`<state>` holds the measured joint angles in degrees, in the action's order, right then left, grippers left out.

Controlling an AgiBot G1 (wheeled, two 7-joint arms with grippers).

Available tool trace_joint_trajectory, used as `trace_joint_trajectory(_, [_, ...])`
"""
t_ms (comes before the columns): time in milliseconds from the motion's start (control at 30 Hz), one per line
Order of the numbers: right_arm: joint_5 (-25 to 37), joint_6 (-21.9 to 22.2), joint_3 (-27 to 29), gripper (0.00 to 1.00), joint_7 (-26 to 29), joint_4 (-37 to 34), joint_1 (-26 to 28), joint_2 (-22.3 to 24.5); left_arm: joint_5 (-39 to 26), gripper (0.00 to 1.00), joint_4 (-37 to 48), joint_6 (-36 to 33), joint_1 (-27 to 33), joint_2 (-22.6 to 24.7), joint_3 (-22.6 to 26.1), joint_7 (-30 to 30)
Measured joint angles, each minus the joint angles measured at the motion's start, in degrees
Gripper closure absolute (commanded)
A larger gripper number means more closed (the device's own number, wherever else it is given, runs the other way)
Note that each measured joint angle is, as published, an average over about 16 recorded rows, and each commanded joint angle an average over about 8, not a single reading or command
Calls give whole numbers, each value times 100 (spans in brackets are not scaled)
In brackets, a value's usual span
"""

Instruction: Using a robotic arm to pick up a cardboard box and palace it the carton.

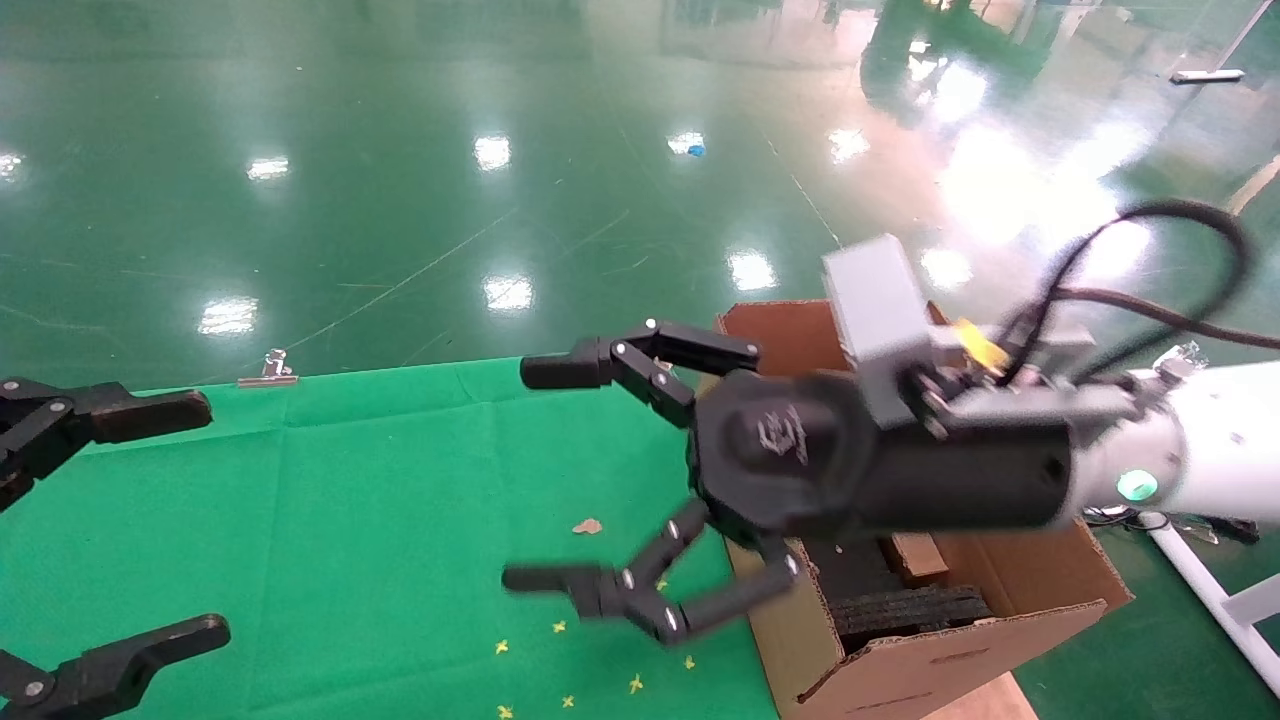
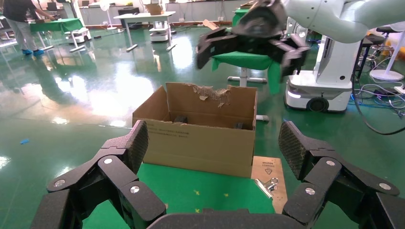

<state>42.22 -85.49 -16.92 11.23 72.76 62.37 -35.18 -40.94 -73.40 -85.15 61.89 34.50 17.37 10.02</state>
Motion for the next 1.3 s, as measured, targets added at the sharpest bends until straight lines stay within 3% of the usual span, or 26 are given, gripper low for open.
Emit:
trace_joint_trajectory(300, [-121, -59, 297, 0, -95, 247, -279, 45, 2, 0, 1, 2, -1, -1, 0, -1])
trace_joint_trajectory(1300, [-41, -22, 101, 0, -49, 88, -92, 20, 2, 0, 1, 1, 0, -1, 1, 0])
